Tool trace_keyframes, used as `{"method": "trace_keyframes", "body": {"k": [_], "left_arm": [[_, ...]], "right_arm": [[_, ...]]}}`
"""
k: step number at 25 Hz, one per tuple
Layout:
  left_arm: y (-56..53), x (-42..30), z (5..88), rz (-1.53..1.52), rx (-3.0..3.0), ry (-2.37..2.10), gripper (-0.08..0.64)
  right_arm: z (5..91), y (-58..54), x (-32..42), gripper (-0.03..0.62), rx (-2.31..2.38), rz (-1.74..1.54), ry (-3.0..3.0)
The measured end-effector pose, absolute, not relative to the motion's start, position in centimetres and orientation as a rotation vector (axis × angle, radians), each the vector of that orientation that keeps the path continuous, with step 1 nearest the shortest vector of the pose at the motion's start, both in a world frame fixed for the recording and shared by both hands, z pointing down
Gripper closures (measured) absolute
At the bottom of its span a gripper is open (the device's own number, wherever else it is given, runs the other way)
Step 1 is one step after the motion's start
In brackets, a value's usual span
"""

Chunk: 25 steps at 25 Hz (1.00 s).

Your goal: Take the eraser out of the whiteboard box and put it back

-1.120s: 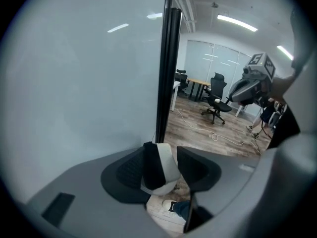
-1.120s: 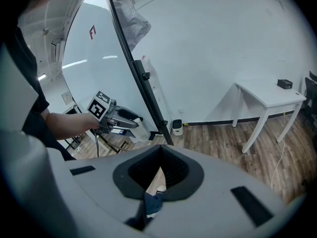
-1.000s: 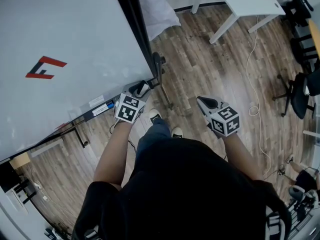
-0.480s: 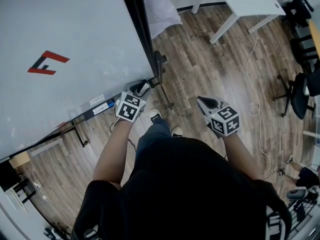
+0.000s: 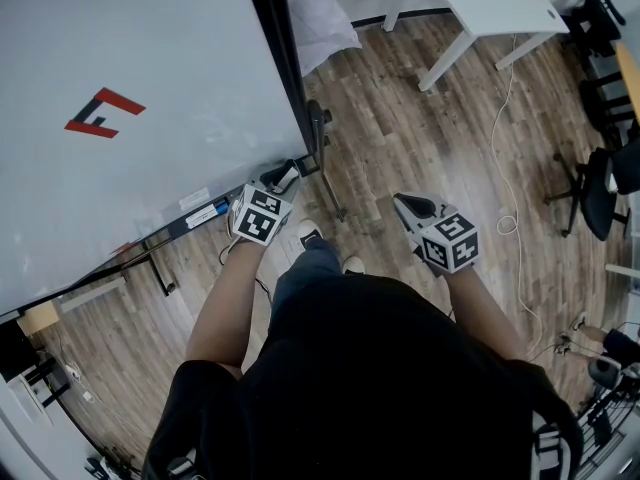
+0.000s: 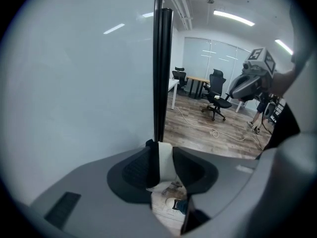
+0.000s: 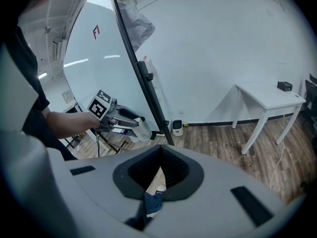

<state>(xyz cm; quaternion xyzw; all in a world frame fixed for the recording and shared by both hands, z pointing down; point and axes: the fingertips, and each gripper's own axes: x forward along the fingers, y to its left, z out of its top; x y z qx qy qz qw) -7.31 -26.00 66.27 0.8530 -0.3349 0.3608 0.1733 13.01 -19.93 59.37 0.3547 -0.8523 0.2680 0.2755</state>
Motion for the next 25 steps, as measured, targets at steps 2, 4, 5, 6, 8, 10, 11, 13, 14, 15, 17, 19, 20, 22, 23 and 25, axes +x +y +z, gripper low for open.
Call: {"method": "trace_keyframes", "body": {"k": [2, 4, 5, 6, 8, 10, 11, 13, 14, 15, 17, 19, 20, 22, 23, 25], "left_arm": [[-26.1, -7.3, 66.0, 1.011, 2.431, -0.964, 0.413], [-26.2, -7.4, 65.7, 0.993, 2.442, -0.991, 0.414], [-26.2, -7.5, 65.5, 0.984, 2.445, -1.002, 0.414], [-26.1, -7.6, 65.3, 0.979, 2.444, -1.010, 0.415], [-25.8, -7.6, 64.7, 0.978, 2.440, -1.016, 0.416], [-25.8, -7.5, 63.8, 0.972, 2.453, -1.029, 0.417], [-25.7, -7.5, 63.4, 0.970, 2.456, -1.036, 0.417], [-25.4, -7.6, 62.6, 0.966, 2.459, -1.050, 0.417], [-25.4, -7.7, 62.3, 0.961, 2.463, -1.059, 0.417], [-25.3, -7.7, 62.0, 0.954, 2.470, -1.071, 0.417], [-25.1, -7.8, 61.2, 0.936, 2.485, -1.097, 0.417], [-24.8, -7.9, 60.6, 0.925, 2.488, -1.114, 0.417], [-24.7, -7.9, 60.4, 0.921, 2.487, -1.118, 0.417], [-24.5, -8.0, 60.0, 0.913, 2.492, -1.127, 0.418], [-24.3, -8.0, 59.7, 0.909, 2.496, -1.133, 0.418], [-24.1, -8.0, 59.1, 0.903, 2.504, -1.152, 0.419]], "right_arm": [[59.3, -19.8, 13.1, 0.597, 0.954, 0.719, -2.293], [59.1, -19.7, 13.0, 0.597, 0.953, 0.717, -2.297], [59.1, -19.6, 13.0, 0.597, 0.952, 0.715, -2.300], [59.0, -19.5, 12.9, 0.597, 0.952, 0.713, -2.304], [58.7, -19.4, 13.0, 0.597, 0.952, 0.705, -2.311], [58.4, -19.3, 13.0, 0.597, 0.951, 0.695, -2.318], [58.3, -19.2, 13.0, 0.597, 0.951, 0.690, -2.322], [58.0, -19.0, 13.0, 0.597, 0.952, 0.682, -2.329], [57.8, -19.0, 13.1, 0.597, 0.956, 0.677, -2.332], [57.7, -19.0, 13.2, 0.597, 0.961, 0.673, -2.334], [57.2, -18.9, 13.4, 0.597, 0.968, 0.664, -2.339], [56.9, -18.8, 13.6, 0.597, 0.967, 0.653, -2.345], [56.7, -18.6, 13.6, 0.597, 0.965, 0.648, -2.347], [56.6, -18.3, 13.6, 0.597, 0.962, 0.638, -2.349], [56.5, -18.1, 13.7, 0.597, 0.962, 0.635, -2.349], [56.3, -17.7, 13.9, 0.597, 0.965, 0.629, -2.351]]}}
